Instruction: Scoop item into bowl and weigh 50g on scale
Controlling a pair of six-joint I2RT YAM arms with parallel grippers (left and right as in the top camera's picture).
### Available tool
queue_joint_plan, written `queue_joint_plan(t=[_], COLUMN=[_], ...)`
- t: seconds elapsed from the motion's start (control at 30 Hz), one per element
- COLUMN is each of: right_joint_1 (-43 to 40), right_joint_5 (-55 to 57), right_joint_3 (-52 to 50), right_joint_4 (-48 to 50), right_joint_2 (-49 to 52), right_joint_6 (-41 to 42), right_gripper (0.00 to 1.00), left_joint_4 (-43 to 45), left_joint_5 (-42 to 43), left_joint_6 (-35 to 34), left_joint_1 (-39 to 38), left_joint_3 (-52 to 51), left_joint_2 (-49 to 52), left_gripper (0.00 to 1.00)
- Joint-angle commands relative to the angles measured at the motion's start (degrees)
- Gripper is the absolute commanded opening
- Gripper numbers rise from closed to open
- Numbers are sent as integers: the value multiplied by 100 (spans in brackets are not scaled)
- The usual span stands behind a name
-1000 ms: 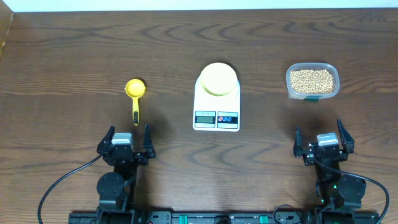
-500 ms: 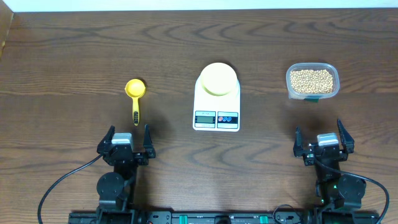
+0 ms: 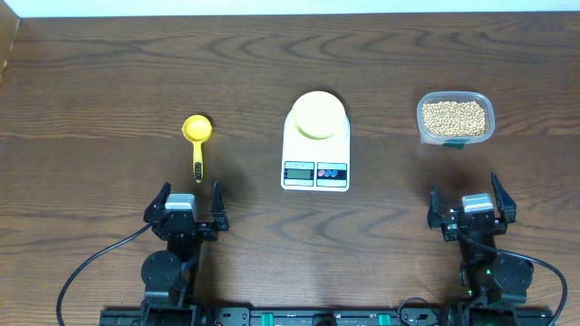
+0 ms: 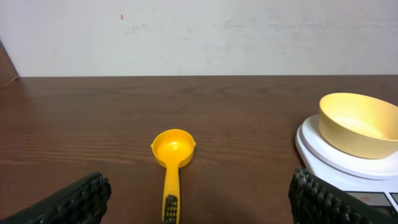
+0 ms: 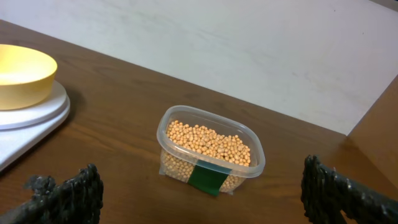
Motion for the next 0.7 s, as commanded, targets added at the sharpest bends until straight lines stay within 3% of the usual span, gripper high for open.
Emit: queue_joint_plan(t=[0.0, 0.67], right_joint_1=[35, 35], right_joint_5=[-2, -2], right_joint_3=[-9, -9], right_joint_4=[-22, -22], right_joint_2=[-31, -31], right_joint_6=[83, 83], right_gripper=[99, 99], left_joint_4=[-70, -70], left_joint_5=[94, -192], left_joint_6=[-33, -494], left_joint_1=[26, 28], left_joint_3=[-177, -177], left_joint_2=[-22, 168], left_gripper=[94, 94])
